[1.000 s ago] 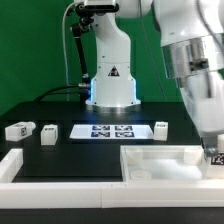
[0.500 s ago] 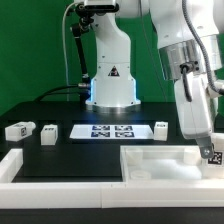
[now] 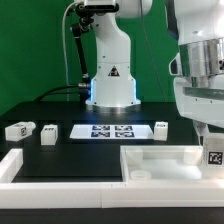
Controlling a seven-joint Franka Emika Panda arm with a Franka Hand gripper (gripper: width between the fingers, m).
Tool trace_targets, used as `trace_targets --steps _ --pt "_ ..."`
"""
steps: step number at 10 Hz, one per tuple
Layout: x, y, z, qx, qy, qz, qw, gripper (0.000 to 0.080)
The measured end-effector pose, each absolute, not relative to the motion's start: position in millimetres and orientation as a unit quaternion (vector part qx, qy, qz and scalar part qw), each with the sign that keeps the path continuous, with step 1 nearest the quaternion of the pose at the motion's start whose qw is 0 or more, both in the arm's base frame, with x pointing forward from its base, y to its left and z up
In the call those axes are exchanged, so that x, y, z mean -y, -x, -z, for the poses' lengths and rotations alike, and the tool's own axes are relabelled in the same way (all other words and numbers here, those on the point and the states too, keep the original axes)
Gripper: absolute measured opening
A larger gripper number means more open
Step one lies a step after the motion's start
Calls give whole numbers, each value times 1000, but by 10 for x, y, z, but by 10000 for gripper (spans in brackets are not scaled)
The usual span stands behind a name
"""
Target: Assemble square table
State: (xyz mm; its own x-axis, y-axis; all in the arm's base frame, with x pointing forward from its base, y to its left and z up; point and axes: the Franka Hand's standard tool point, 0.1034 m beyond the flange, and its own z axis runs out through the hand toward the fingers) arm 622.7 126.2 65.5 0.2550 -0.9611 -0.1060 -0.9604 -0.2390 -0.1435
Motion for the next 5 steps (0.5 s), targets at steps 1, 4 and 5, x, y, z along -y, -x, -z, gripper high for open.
trace_targets --steps 1,4,5 --pt "-1263 -6227 -655 -569 818 7 88 648" --pt "-1254 -6239 -649 -311 948 42 57 649" --pt "-1161 -6272 -626 -227 970 68 58 649"
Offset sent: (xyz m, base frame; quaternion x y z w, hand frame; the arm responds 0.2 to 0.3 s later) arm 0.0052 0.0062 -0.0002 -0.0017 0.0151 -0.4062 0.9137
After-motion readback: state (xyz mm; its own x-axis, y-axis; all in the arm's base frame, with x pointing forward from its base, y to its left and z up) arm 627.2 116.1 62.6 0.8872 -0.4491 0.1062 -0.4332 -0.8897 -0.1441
